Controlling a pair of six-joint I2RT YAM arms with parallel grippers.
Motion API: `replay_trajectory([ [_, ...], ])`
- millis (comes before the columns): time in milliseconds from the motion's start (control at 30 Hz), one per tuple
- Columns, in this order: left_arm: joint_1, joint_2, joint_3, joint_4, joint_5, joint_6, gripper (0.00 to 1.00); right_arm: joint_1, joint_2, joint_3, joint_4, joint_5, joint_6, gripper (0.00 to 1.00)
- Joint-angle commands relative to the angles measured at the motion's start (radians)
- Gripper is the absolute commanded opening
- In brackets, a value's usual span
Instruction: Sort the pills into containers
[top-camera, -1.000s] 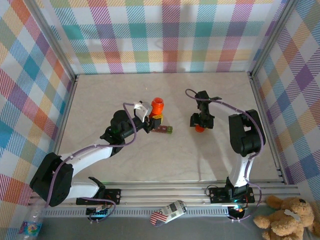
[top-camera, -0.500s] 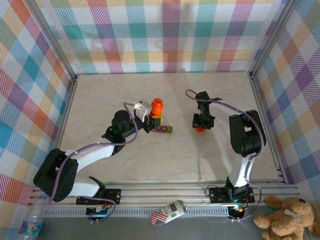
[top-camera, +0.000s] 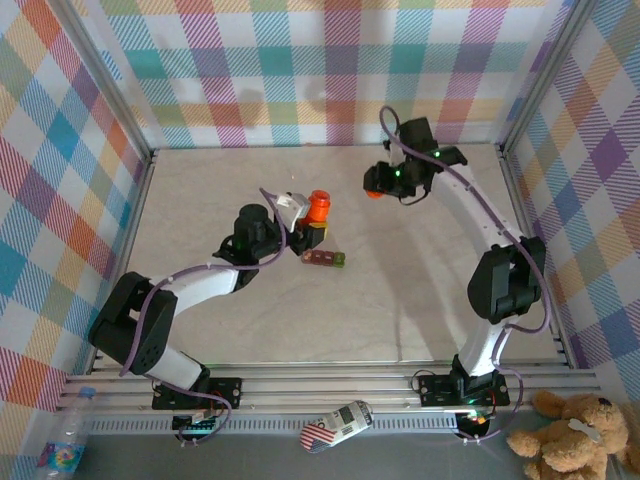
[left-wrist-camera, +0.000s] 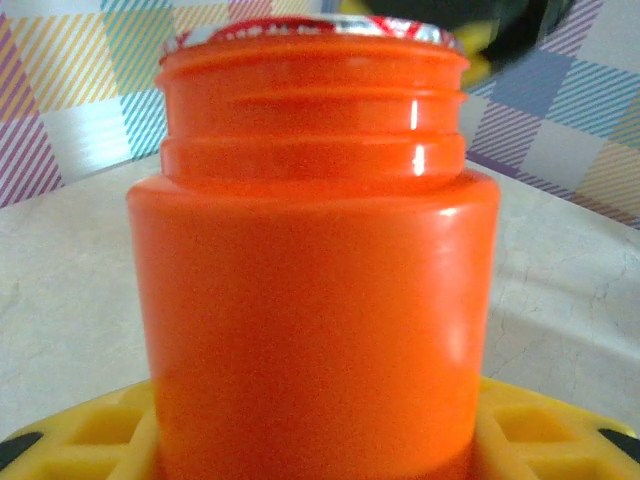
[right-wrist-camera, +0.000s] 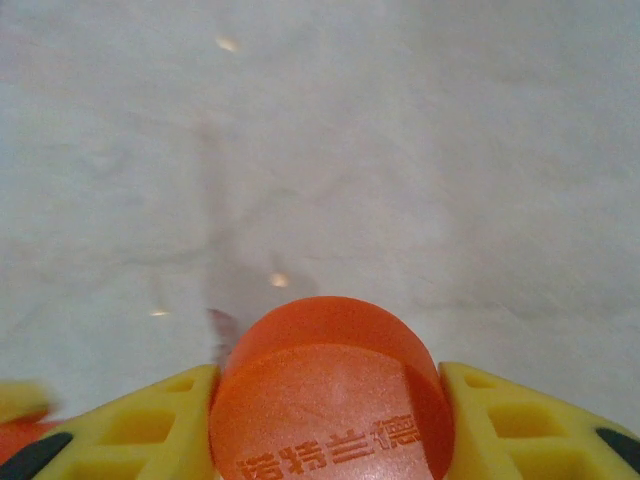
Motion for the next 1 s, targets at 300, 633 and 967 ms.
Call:
replay_trajectory([
  [300,0.01,0.062,0.147,-0.18,0.117,0.147,0.0,0.007,0.084,0.262,-0.289,-0.276,-0.197,0.4],
  [633,0.01,0.107,0.191,-0.198,0.195,0.217,0.0,0.011,0.155,0.357,-0.43,-0.361,-0.325,0.4],
  [967,0.01,0.144,0.248,-0.241,0.233,0.239,0.0,0.03,0.167,0.365,-0.48,-0.39,-0.388,0.4],
])
